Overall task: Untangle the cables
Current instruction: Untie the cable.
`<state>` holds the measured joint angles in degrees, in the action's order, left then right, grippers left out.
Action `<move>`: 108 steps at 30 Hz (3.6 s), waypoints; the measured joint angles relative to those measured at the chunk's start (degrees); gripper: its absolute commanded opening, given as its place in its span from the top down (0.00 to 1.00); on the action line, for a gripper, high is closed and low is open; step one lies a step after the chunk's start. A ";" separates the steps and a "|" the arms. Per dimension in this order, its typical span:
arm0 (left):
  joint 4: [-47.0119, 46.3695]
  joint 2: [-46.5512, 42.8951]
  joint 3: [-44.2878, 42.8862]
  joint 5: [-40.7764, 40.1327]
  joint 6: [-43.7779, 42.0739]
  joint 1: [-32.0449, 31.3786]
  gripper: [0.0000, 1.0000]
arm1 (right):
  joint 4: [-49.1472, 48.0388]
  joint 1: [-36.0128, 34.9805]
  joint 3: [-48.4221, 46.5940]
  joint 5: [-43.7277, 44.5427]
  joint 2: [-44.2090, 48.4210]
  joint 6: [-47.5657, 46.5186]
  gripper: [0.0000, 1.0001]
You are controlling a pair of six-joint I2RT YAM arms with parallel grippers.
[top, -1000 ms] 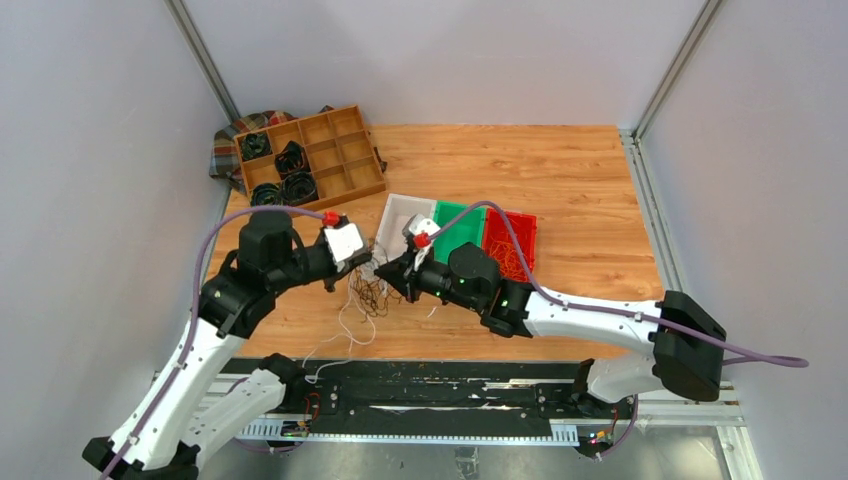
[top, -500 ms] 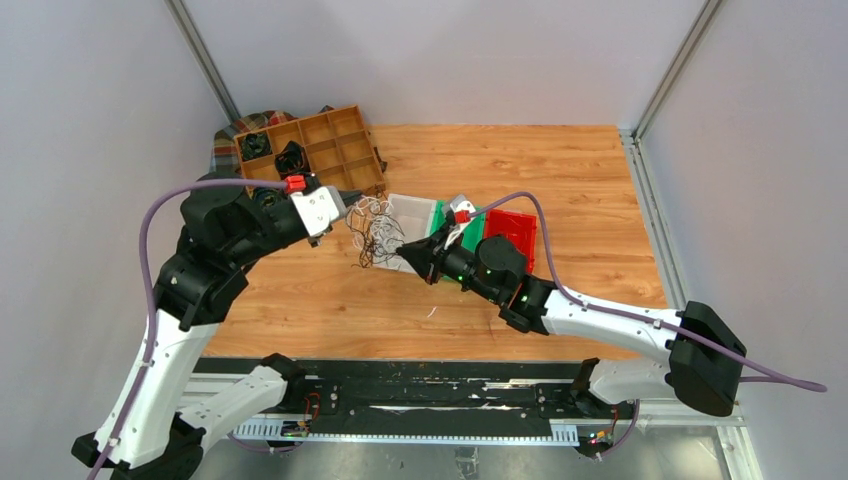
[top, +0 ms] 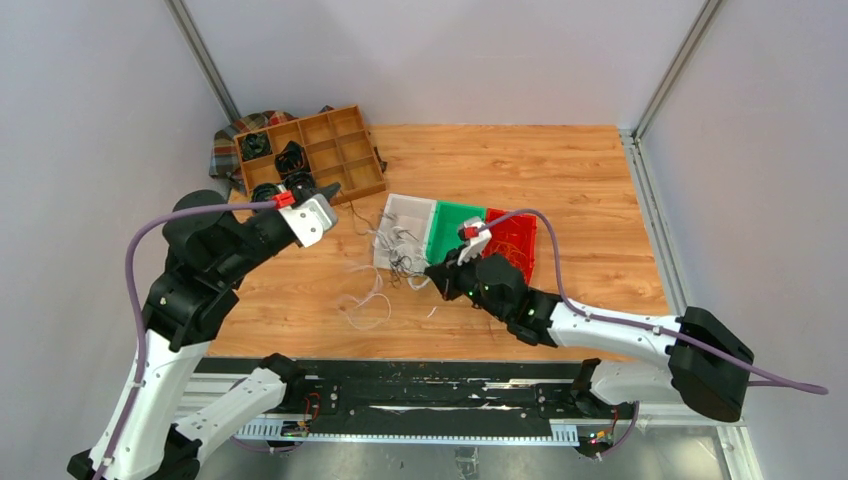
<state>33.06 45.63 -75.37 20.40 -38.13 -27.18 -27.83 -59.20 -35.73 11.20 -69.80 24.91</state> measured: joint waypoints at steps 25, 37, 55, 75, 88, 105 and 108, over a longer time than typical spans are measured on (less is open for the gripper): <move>-9.18 -0.92 -5.20 -9.38 3.72 0.00 0.99 | 10.12 -0.04 0.90 -7.15 1.81 1.14 0.52; -5.66 -0.68 -10.01 -0.13 8.37 0.00 0.99 | 6.69 -0.52 -14.08 -16.17 -3.96 -12.92 0.46; -5.11 -0.20 -14.69 -3.93 5.57 0.00 0.99 | 6.69 -1.97 -10.64 -11.02 -18.01 -12.81 0.57; -7.19 1.64 -20.28 -7.52 4.50 0.00 0.99 | 0.79 -8.22 -13.55 -8.11 -14.43 -12.68 0.46; -6.36 2.91 -25.29 -5.05 6.54 0.00 1.00 | -1.77 -11.04 -25.18 -8.20 -27.08 -17.59 0.75; -10.32 9.05 -36.46 -8.96 4.33 0.00 1.00 | -5.01 -10.84 -9.57 -1.03 -24.98 -14.01 0.98; -12.79 10.97 -38.66 -11.82 2.40 0.00 1.00 | -5.44 -10.82 -7.32 0.46 -24.94 -12.20 0.98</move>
<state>20.27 56.60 -114.04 8.58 -35.73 -27.18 -33.28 -70.02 -43.05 11.66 -94.74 12.71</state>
